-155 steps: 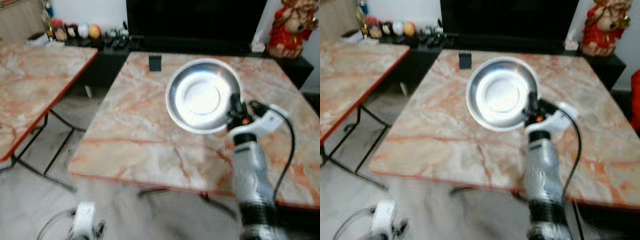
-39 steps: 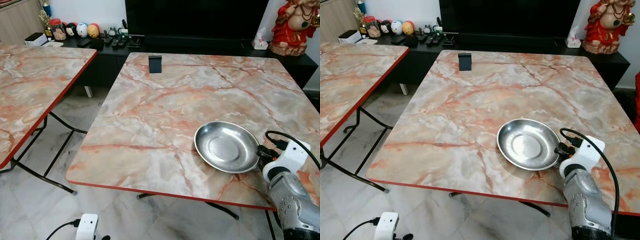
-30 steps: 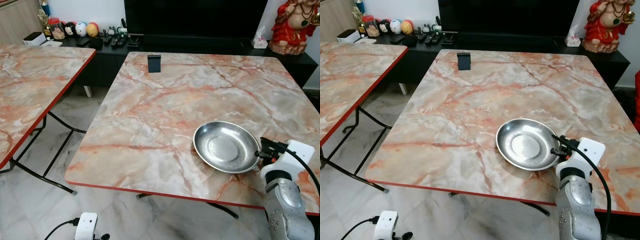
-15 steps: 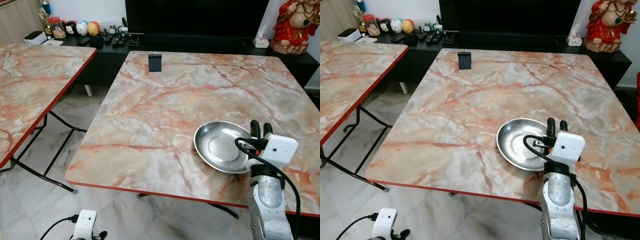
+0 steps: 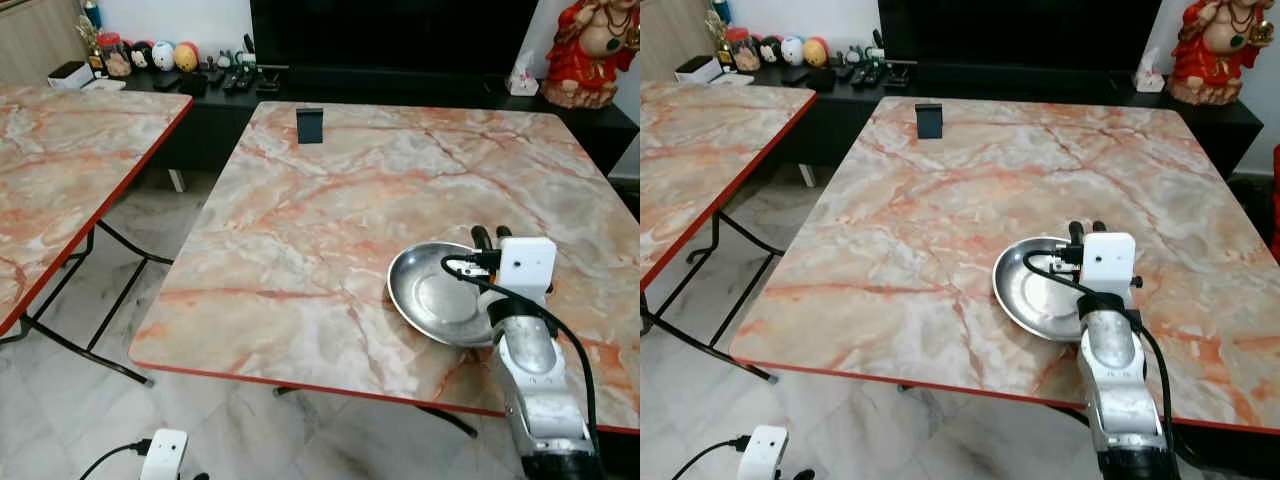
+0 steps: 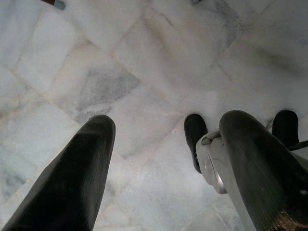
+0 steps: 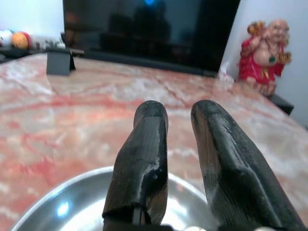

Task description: Setting the table

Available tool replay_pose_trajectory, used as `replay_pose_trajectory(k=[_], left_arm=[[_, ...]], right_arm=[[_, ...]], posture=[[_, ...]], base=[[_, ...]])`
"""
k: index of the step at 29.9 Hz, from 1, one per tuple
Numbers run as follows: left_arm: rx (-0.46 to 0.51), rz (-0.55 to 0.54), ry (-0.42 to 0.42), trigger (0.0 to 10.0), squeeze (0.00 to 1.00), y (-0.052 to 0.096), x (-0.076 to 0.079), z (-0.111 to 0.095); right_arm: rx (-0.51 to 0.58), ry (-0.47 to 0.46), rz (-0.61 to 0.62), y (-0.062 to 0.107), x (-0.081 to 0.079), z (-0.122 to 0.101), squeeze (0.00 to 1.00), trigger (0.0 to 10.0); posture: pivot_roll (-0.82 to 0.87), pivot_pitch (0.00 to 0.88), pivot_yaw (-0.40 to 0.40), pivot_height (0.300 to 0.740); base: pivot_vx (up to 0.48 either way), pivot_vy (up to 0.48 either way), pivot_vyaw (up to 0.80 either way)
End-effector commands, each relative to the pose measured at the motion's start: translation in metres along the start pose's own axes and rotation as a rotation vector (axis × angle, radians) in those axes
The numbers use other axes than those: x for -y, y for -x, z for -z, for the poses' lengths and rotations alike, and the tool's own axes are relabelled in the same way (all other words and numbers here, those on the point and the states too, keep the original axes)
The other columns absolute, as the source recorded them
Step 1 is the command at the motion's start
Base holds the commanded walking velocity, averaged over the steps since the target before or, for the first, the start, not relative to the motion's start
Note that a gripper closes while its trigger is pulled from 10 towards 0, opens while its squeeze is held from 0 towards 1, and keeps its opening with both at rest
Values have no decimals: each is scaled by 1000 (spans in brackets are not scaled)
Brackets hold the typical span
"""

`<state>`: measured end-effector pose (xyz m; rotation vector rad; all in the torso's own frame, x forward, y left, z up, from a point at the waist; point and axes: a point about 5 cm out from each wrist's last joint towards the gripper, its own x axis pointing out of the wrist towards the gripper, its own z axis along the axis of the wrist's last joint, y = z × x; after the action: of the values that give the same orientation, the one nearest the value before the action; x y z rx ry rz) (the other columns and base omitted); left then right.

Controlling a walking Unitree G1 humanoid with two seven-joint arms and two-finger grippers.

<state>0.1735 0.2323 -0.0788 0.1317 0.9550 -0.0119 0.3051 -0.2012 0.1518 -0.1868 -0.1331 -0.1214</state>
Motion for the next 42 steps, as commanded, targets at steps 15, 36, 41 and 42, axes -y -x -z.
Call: replay_pose_trajectory(k=[15,36,41,42], left_arm=[[-3,-43,-9,10000,0,-1,1,-1],[11,-50,6,10000,0,-1,-8,-10],[14,-45,4,10000,0,-2,-7,-12],[15,-44,5,10000,0,-2,-6,-13]], right_arm=[[37,-179,100,17,-19,4,0,10000],[64,-169,98,10,-21,-2,0,10000],[75,-171,94,7,-22,-4,0,10000],[76,-171,94,7,-22,-4,0,10000]], posture=[[1,0,13,731],[7,0,7,731],[7,0,8,731],[8,0,6,731]], base=[[0,0,0],[0,137,0],[0,319,0],[0,334,0]])
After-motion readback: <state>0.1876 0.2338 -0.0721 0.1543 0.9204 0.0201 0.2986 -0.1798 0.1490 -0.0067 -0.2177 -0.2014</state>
